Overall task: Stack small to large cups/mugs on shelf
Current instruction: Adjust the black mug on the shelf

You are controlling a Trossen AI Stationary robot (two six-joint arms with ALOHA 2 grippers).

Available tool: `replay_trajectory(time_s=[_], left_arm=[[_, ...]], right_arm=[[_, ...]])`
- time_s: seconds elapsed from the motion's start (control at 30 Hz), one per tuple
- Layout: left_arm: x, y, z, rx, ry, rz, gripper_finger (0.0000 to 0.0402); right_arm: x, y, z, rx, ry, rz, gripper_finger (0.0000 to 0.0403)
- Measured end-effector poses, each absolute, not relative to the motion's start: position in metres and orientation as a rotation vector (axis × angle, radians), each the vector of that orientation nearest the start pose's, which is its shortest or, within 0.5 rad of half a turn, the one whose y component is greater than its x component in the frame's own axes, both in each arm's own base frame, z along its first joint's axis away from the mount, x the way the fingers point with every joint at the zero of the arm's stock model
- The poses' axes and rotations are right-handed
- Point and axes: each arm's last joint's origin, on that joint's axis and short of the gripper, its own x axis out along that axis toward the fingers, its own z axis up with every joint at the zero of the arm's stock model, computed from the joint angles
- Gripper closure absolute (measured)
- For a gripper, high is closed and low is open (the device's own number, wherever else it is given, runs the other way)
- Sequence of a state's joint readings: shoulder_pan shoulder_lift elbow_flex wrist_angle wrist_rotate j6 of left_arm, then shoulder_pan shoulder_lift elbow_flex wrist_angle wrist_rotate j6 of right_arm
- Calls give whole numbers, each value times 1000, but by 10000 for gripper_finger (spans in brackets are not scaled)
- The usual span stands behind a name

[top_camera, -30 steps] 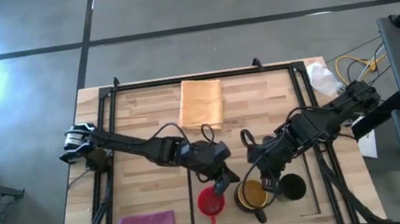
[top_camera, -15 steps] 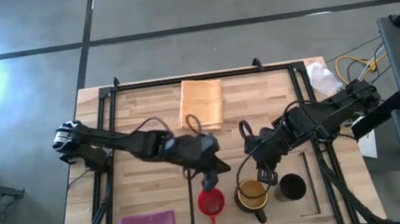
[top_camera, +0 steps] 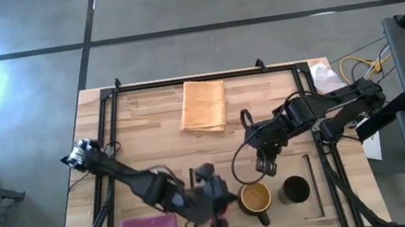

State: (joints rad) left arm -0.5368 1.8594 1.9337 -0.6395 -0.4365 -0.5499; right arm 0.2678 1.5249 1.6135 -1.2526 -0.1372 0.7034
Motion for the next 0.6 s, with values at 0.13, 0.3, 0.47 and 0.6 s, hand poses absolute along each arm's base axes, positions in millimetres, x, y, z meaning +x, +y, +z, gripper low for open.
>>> replay_trajectory(time_s=[0.13,0.3,0.47,0.6], left_arm=[[375,-223,386,-225,487,0,402],[377,-238,395,-201,503,-11,402],[373,-258,393,-193,511,-61,402],[369,-269,385,-195,531,-80,402]], right_arm=[[274,78,360,557,1246,-60,394],[273,78,360,576,1255,-74,394],[273,78,360,576,1255,-74,394],[273,78,360,585,1255,-80,394]])
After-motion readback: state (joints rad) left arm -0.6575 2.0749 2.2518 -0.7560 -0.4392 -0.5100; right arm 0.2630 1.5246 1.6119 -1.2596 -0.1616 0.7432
